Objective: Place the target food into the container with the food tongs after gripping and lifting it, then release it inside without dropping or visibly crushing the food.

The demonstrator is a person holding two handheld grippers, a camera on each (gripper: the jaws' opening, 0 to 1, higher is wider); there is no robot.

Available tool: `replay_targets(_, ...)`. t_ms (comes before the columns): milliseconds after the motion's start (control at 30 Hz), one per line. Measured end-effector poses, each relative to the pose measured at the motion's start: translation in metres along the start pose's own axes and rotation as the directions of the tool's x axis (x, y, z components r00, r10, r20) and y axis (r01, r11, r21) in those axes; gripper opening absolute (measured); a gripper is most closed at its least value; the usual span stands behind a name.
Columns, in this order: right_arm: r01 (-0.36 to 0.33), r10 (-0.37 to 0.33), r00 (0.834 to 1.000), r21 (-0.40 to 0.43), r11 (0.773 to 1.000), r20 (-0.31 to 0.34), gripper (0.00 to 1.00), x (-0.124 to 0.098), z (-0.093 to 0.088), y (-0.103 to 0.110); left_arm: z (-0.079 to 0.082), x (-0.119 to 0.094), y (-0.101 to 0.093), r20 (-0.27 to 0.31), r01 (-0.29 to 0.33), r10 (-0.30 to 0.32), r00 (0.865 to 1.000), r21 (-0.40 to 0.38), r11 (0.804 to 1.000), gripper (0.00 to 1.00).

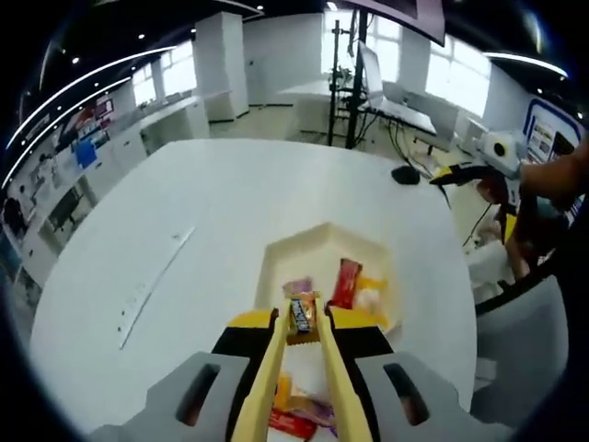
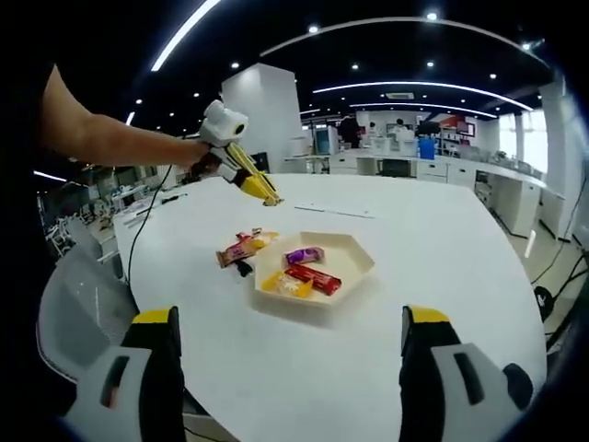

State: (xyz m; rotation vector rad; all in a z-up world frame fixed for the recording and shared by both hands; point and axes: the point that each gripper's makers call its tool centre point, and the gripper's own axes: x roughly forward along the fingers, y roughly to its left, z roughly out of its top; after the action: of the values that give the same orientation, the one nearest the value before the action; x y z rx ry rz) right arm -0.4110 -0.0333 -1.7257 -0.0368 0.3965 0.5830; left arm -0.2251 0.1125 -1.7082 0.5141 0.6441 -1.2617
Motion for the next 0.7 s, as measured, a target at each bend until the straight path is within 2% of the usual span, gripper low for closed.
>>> replay_targets(333,0.008,-0.008,1.000,-0.003,1.000,-0.003,0.99,0.001,0.000,-0.004,0.020,0.031,-0.007,-0.014,0.021,-0.021,1.000,0.033,0.999,0.16)
replay_targets(700,0.029,-0.029,1.000,-0.004,1.000,0.006,0.99,-0.001,0.003,-0.012,0.027,0.063,-0.006,-0.040,0.042,-0.040,0.998,0.071,0.997,0.16)
